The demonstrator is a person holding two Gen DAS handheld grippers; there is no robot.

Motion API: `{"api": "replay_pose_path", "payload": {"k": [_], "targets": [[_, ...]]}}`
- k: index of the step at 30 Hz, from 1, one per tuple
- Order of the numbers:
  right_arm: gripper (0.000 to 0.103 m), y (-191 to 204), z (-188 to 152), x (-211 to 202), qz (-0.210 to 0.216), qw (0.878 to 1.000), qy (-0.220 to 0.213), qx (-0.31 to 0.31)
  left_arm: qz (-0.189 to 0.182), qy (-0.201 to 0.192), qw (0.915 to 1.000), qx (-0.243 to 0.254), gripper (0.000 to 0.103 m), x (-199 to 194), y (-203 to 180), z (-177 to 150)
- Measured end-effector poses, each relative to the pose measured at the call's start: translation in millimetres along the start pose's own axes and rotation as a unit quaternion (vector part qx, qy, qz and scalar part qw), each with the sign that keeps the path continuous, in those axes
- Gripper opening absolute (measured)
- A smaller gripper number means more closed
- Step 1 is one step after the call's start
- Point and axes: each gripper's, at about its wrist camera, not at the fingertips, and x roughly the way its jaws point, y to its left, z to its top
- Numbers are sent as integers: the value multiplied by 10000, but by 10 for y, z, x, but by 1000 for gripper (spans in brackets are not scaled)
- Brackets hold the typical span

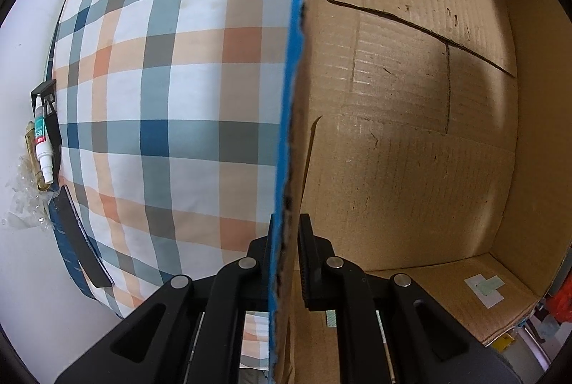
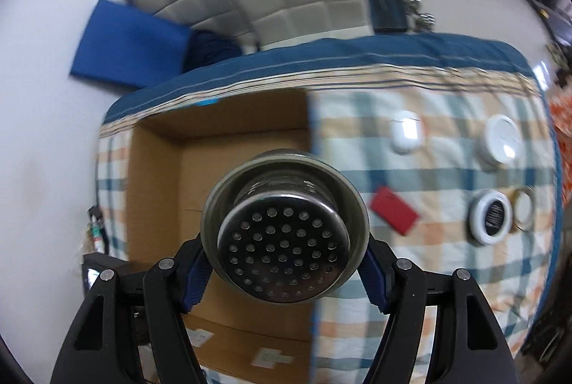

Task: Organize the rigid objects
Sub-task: 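Carry the steel cup into the box with the right gripper and release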

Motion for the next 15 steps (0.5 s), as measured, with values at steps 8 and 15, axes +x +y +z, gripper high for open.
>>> {"api": "replay_pose_path", "payload": {"k": [8,15], "targets": [[72,539,86,674,13,9987,418,-275,-50,6,10000,-33,6,15,66,-10],[73,710,61,1182,-170,9960,764,-431,-91,15,9999,-56,6,8,110,11]]}}
